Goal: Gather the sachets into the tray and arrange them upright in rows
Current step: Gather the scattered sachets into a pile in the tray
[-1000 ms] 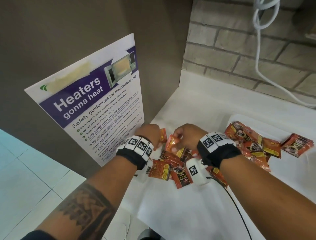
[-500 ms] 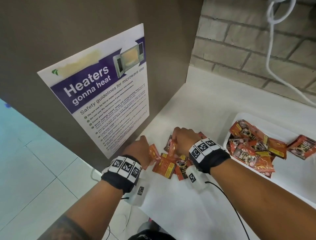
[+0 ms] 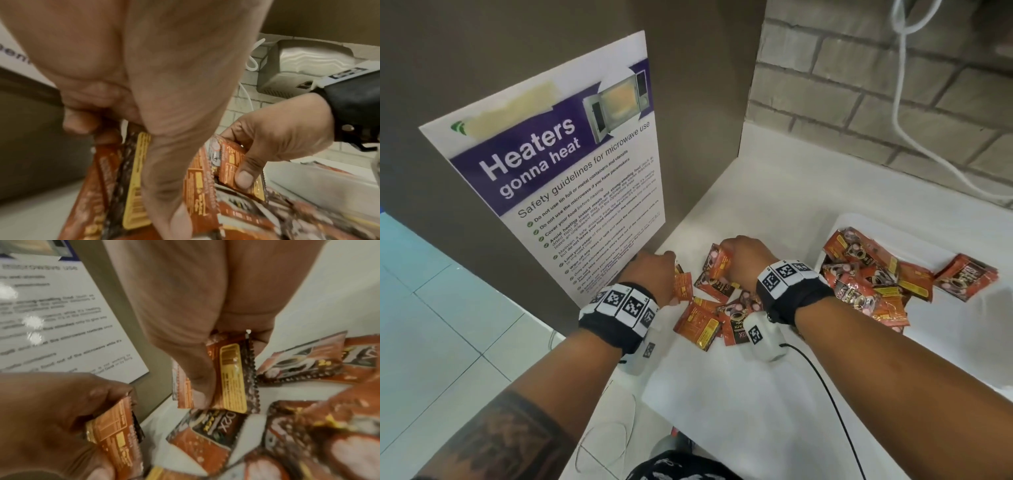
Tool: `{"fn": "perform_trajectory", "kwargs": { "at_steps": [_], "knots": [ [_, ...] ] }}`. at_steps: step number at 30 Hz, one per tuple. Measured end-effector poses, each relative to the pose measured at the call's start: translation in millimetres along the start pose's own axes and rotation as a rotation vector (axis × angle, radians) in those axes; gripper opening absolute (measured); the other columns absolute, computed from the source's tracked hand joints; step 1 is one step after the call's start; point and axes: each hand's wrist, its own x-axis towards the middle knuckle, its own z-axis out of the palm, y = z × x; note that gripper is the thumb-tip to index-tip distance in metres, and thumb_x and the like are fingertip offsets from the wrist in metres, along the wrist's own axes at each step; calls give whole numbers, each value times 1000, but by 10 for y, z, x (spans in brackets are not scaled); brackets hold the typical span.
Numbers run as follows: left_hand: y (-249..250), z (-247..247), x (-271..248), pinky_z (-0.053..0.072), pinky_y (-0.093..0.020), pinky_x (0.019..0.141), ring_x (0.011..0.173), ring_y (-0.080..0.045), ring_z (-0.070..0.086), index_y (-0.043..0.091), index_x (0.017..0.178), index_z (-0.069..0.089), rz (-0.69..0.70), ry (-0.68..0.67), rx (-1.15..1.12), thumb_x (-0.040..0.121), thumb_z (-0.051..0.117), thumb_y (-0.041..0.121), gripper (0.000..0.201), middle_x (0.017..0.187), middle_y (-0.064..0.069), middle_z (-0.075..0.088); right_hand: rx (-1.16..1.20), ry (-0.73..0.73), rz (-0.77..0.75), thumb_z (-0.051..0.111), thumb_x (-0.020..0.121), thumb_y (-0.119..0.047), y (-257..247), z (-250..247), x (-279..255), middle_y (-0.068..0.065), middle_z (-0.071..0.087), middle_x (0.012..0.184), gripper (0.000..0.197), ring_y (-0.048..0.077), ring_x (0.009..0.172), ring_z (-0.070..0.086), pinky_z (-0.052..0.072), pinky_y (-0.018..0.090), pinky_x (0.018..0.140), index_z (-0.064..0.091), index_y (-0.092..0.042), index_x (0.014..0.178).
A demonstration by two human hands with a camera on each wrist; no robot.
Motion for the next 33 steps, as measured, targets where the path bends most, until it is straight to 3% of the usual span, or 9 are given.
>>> {"fn": "perform_trajectory", "kwargs": {
  "at_steps": [6, 10, 13, 17, 19, 22, 26, 30, 33],
  "knots": [
    [18, -212, -99, 56, -35, 77, 90, -20, 62, 16, 109, 52, 69, -1, -159, 76, 84, 29, 49, 98, -3, 64, 298, 94, 30, 79, 80, -18, 166, -337, -244, -3, 66, 105, 30, 18, 95, 64, 50, 30, 84, 67, -17, 107],
    [139, -135, -234, 48, -29, 81, 100, -17, 62, 21, 125, 47, 191, -272, -282, 68, 90, 21, 71, 110, 3, 65, 198, -190, -22, 80, 79, -22, 207, -278, -569, -6, 66, 103, 28, 14, 92, 65, 54, 30, 84, 68, -23, 104],
    [277, 81, -231, 52, -35, 87, 103, -21, 64, 19, 137, 38, 230, -287, -187, 65, 91, 24, 89, 118, -1, 66, 11, -317, -94, 81, 79, -24, 178, -23, -706, -4, 62, 111, 35, 10, 91, 60, 51, 22, 79, 68, -24, 111],
    [359, 126, -139, 57, -34, 84, 97, -21, 68, 20, 130, 45, 218, -198, -140, 64, 90, 26, 80, 112, -3, 69, -83, -178, -150, 80, 78, -22, 180, 265, -696, 2, 47, 129, 45, 17, 106, 56, 48, 29, 94, 66, -21, 120],
    [366, 85, -83, 56, -33, 81, 95, -22, 67, 20, 123, 50, 211, -169, -122, 66, 87, 26, 68, 109, -5, 69, -49, -114, -158, 79, 80, -22, 192, 290, -670, 5, 50, 131, 44, 20, 111, 56, 45, 28, 97, 66, -17, 121],
    [406, 49, -30, 50, -37, 89, 105, -28, 60, 24, 130, 46, 194, -115, -83, 74, 82, 31, 67, 113, -10, 60, -38, -16, -150, 78, 81, -22, 235, 266, -631, 4, 55, 127, 44, 24, 117, 50, 40, 31, 97, 65, -16, 123],
    [420, 40, 28, 46, -36, 90, 109, -25, 60, 24, 129, 48, 208, -42, -117, 76, 82, 30, 63, 113, -3, 68, -4, 81, -141, 73, 85, -22, 285, 228, -628, 5, 58, 128, 40, 25, 119, 49, 34, 32, 101, 64, -16, 123],
    [411, -150, 49, 39, -20, 70, 86, -15, 60, 25, 104, 58, 236, -33, -238, 74, 84, 20, 41, 95, 4, 67, 146, 118, -107, 74, 84, -18, 380, 132, -661, 6, 59, 125, 41, 23, 112, 58, 43, 25, 91, 65, -15, 123],
    [440, -370, 69, 45, -24, 68, 83, -14, 62, 25, 90, 59, 245, -24, -292, 67, 90, 23, 39, 88, 10, 65, 303, 196, -49, 77, 82, -16, 515, -37, -762, 0, 59, 118, 43, 19, 106, 59, 47, 27, 91, 66, -16, 123]
  ]
}}
